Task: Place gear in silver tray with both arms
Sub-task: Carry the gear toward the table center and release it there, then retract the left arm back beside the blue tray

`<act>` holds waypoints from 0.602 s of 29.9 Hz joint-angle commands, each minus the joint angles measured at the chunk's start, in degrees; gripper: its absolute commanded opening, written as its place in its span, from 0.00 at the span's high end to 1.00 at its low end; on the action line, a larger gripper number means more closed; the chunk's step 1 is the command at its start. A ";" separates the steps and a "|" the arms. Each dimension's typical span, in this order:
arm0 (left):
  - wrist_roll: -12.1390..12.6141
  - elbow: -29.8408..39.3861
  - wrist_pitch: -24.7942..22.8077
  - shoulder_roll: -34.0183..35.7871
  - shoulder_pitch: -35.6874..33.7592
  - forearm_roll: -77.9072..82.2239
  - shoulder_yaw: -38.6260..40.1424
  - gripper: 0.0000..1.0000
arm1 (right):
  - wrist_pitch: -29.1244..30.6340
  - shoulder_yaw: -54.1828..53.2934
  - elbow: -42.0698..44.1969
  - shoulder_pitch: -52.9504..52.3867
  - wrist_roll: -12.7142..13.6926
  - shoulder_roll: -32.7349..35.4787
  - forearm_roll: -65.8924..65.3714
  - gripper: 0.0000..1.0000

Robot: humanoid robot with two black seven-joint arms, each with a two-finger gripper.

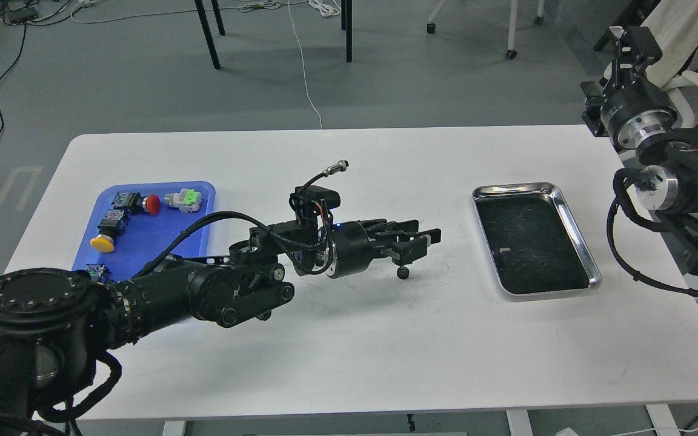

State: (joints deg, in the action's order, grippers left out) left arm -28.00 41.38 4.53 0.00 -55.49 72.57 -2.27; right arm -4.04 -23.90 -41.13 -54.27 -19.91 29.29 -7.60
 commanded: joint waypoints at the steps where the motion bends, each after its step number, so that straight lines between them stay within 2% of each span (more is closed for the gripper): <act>1: 0.00 -0.42 -0.05 0.00 -1.98 -1.99 4.98 0.35 | 0.53 0.08 -0.18 -0.13 -0.22 1.47 0.05 0.01; 8: 0.00 -0.51 -0.32 0.00 -3.92 -6.90 10.79 0.30 | 1.41 0.08 -6.32 -0.31 -0.57 5.77 -0.13 0.01; 11: 0.00 -0.51 -0.40 0.61 -4.36 -9.72 11.67 0.25 | 1.58 0.09 -8.17 -0.66 -0.66 6.31 -0.22 0.01; 13: 0.00 -0.60 -0.66 2.80 -5.41 -12.87 13.69 0.17 | 1.58 0.17 -8.96 -0.66 -0.66 6.92 -0.22 0.01; 16: 0.00 -0.68 -3.56 5.70 -6.47 -17.71 18.16 0.10 | 1.58 0.26 -10.19 -0.66 -0.57 8.42 -0.48 0.01; 18: 0.00 -1.21 -5.58 8.43 -6.82 -20.35 22.12 0.09 | 1.67 0.26 -11.07 -0.66 -0.48 8.94 -1.44 0.01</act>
State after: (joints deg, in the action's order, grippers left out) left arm -28.00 40.71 1.62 4.96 -61.65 56.08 14.94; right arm -2.48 -23.67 -51.00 -54.94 -20.55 37.40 -8.05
